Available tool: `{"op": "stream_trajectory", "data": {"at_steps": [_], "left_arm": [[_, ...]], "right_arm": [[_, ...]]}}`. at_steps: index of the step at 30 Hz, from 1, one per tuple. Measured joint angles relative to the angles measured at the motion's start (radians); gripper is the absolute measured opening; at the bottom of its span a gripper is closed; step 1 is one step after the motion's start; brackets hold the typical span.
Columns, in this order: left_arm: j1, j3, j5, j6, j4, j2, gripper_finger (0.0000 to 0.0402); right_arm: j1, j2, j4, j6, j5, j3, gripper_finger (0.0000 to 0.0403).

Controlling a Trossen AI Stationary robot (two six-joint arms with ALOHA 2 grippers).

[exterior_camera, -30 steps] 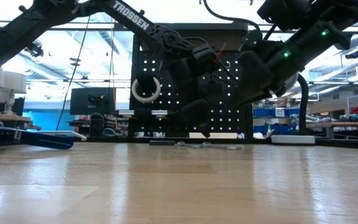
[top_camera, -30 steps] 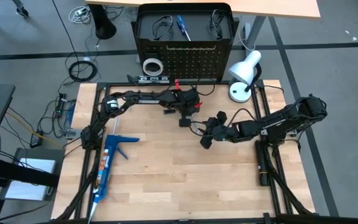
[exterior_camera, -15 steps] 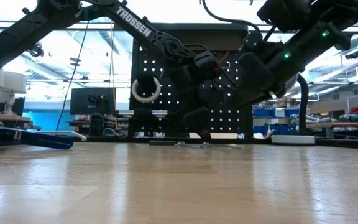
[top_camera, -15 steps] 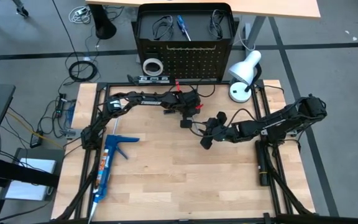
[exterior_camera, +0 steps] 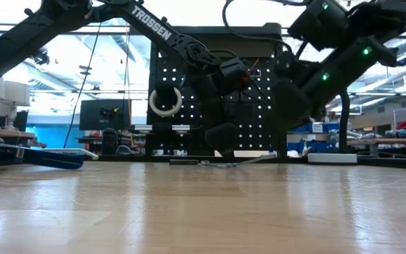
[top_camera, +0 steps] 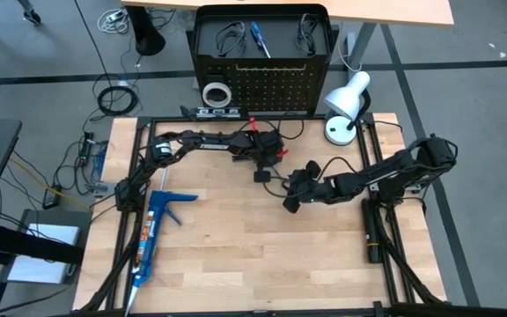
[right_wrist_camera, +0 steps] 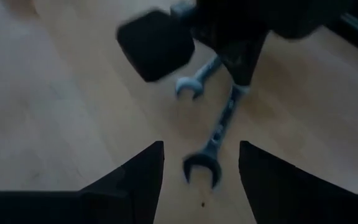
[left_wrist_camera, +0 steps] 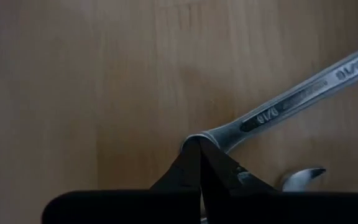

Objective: Hang tools onto peg board
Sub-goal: Hang the right wrench on the pegboard

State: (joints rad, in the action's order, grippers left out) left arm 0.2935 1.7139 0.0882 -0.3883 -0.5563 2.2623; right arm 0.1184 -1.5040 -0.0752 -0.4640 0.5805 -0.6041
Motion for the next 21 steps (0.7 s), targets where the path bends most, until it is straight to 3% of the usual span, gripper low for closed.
{"op": "stream_trajectory", "data": {"at_steps": [12, 21], "left_arm": [[-0.007, -0.029, 0.003, 0.000, 0.038, -0.001, 0.0000], [-0.006, -0.030, 0.001, 0.001, 0.039, 0.000, 0.0000]], "right_arm": [[0.000, -0.032, -0.019, -0.005, -0.004, 0.000, 0.0220], [-0.040, -0.036, -0.027, 0.043, -0.045, 0.000, 0.0270]]}}
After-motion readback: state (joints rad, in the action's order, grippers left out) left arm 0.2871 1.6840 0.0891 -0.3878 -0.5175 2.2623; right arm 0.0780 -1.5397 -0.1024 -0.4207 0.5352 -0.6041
